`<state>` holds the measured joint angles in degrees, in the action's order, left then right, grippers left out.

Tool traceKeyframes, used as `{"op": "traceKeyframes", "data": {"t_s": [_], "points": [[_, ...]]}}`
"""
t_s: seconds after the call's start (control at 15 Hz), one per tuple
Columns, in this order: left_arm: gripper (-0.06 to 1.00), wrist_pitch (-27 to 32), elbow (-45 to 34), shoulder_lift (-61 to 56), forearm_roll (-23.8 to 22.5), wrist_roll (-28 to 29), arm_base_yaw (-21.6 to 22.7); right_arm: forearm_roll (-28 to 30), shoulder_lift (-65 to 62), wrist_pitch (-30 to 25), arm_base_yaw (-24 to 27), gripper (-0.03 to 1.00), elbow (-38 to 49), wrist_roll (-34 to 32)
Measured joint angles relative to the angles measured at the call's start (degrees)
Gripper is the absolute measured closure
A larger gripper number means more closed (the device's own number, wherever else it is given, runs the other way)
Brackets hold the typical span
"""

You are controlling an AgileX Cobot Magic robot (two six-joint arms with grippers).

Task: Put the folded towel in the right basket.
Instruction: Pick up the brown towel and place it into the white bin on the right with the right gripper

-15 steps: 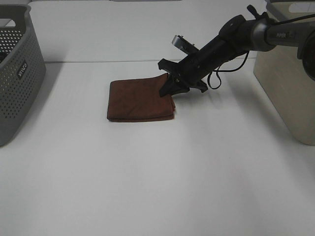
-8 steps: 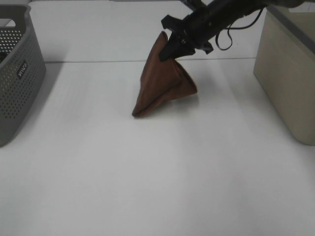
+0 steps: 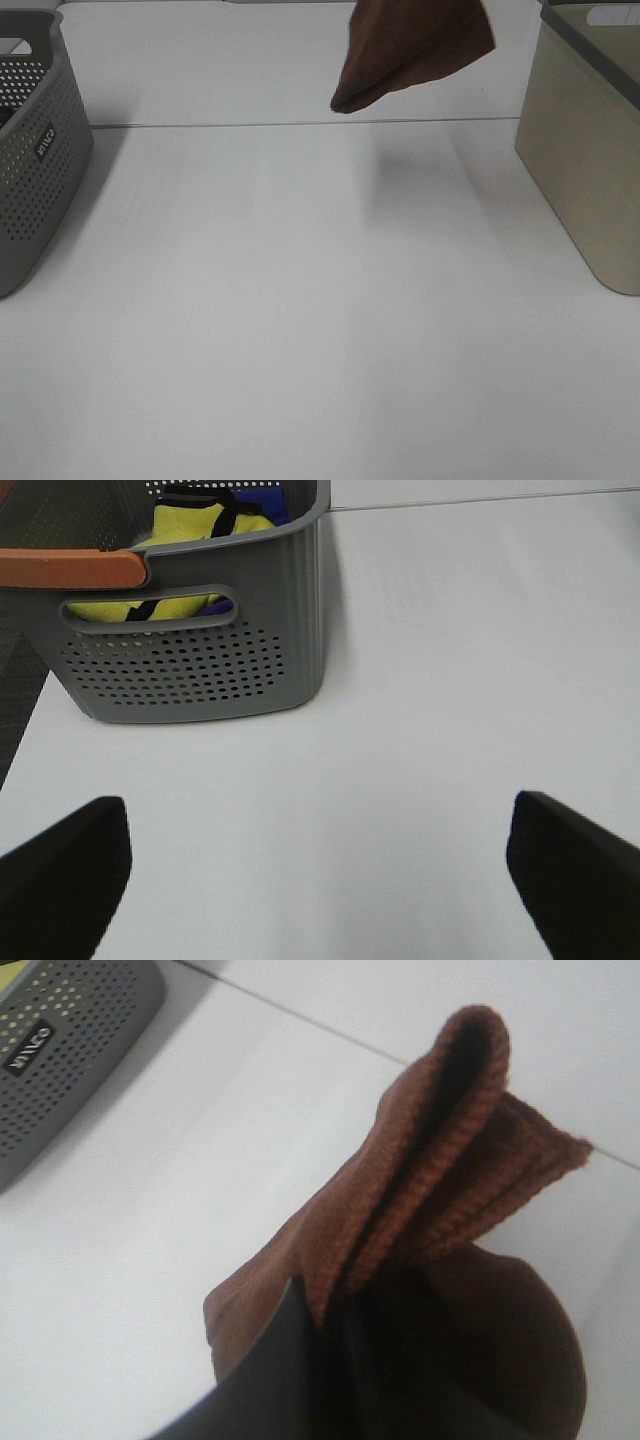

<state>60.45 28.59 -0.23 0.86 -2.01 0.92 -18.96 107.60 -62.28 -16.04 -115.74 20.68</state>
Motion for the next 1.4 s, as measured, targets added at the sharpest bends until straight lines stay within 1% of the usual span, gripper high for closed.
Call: {"op": "traceKeyframes", "data": {"t_s": [0.07,0.13,0.27,0.33,0.4,0.53,0.67,0.73,0.8,0.93,1.07,1.2,1.4], "points": [[-0.03,0.00,0.00,0.00,0.00,0.00,0.00,4.07,-1.89,0.00,0.00,0.94,0.00,-1.89],[-0.03,0.00,0.00,0.00,0.00,0.00,0.00,6.42,-2.81,0.00,0.00,0.94,0.00,-2.64],[-0.03,0.00,0.00,0.00,0.00,0.00,0.00,15.13,-5.56,0.00,0.00,0.94,0.00,-5.90],[-0.03,0.00,0.00,0.00,0.00,0.00,0.00,18.16,-6.36,0.00,0.74,0.94,0.00,-7.33],[-0.03,0.00,0.00,0.00,0.00,0.00,0.00,18.96,-6.93,0.00,2.18,0.94,0.00,-8.25],[-0.03,0.00,0.00,0.00,0.00,0.00,0.00,18.51,-7.51,-0.06,7.96,0.94,0.00,-9.22],[-0.03,0.00,0.00,0.00,0.00,0.00,0.00,15.81,-7.56,-0.23,15.24,0.94,0.00,-9.22],[-0.03,0.00,0.00,0.00,0.00,0.00,0.00,13.52,-7.56,-0.29,18.62,0.94,0.00,-9.22],[-0.03,0.00,0.00,0.00,0.00,0.00,0.00,9.97,-7.56,-0.34,23.49,0.94,0.06,-9.22],[-0.03,0.00,0.00,0.00,0.00,0.00,0.00,6.02,-7.10,-0.34,28.71,0.94,0.06,-9.22],[-0.03,0.00,0.00,0.00,0.00,0.00,0.00,3.55,-5.21,-0.86,30.60,0.94,0.06,-9.22],[-0.03,0.00,0.00,0.00,0.00,0.00,0.00,2.46,-2.41,-2.58,30.65,0.94,0.06,-9.40],[-0.03,0.00,0.00,0.00,0.00,0.00,0.00,3.09,1.78,-3.84,30.65,0.94,0.11,-11.06]]}}
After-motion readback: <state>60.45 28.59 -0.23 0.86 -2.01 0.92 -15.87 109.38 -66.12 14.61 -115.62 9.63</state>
